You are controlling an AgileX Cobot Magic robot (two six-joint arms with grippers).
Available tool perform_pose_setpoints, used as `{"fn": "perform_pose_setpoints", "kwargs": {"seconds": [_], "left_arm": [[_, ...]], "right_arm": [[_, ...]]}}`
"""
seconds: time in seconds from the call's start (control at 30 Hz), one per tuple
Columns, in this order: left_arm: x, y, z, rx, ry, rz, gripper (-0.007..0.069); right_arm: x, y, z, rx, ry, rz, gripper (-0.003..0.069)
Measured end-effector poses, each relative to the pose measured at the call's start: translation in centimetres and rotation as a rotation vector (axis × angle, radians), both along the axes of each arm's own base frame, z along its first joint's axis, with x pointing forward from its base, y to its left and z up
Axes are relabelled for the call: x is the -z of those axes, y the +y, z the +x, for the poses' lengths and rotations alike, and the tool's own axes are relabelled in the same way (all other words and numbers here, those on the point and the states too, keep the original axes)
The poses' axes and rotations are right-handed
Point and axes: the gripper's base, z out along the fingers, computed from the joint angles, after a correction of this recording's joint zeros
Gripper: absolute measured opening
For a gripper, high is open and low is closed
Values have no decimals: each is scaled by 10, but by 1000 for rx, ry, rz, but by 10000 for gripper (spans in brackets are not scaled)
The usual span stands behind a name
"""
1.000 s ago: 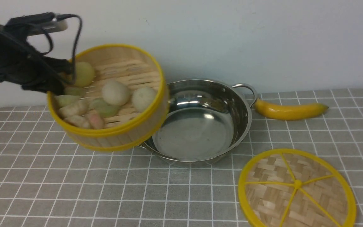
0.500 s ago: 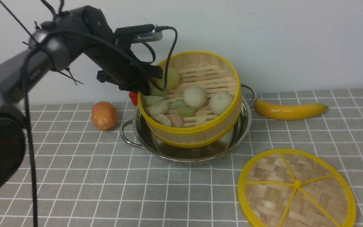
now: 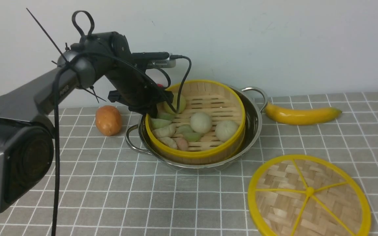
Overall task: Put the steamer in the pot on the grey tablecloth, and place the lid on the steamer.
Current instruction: 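Place the bamboo steamer basket with dumplings into the steel pot with the left gripper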
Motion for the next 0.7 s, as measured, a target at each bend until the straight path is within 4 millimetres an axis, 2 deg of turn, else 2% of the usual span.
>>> {"fn": "perform_pose_setpoints", "kwargs": {"seconds": [0.13,0.37,0.47,0.6,0.7], "left_arm": [[9,-5,1,12,12,-6,46],[10,-6,1,21,15,-6,78],[10,-6,1,28,14,-7,125],[6,-6,1,33,23,-7,231],[-4,-7,2,39,14,-5,292]], "right_arm": [[0,0,0,1,0,1,240],[0,0,0,0,1,4,240],[0,0,0,0,1,8,240],[-1,2,0,-3,5,27,240],[-1,2,-1,-5,7,37,240]]}}
